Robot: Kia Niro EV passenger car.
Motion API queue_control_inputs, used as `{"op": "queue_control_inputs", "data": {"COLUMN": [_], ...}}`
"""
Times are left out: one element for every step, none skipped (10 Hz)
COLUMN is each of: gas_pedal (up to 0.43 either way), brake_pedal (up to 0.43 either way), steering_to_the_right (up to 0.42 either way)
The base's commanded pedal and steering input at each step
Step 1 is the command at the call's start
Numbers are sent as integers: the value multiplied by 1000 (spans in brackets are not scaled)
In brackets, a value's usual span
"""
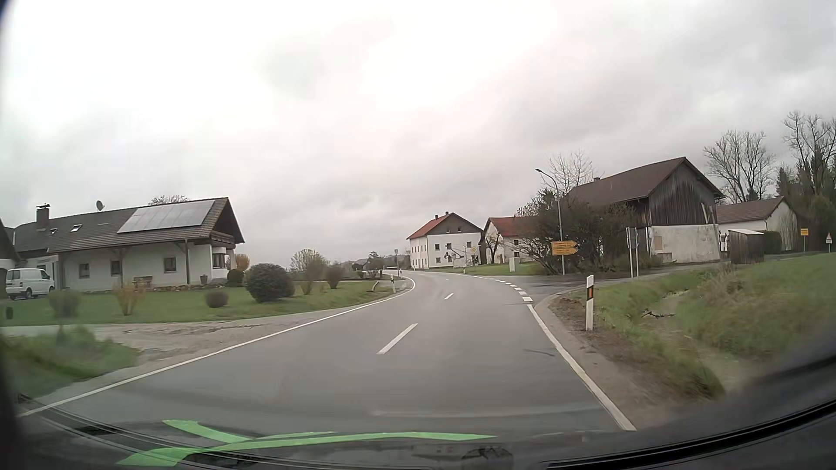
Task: Follow the waypoints while adhering to traffic rules and regulations
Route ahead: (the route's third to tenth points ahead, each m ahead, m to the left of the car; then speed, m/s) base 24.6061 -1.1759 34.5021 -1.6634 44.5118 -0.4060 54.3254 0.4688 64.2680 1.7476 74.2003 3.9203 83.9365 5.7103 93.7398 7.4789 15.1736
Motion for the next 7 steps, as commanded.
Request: {"op": "queue_control_inputs", "data": {"gas_pedal": [87, 87, 87, 87, 87, 98, 98], "brake_pedal": [0, 0, 0, 0, 0, 0, 0], "steering_to_the_right": [35, 31, 28, 23, 16, 12, 9]}}
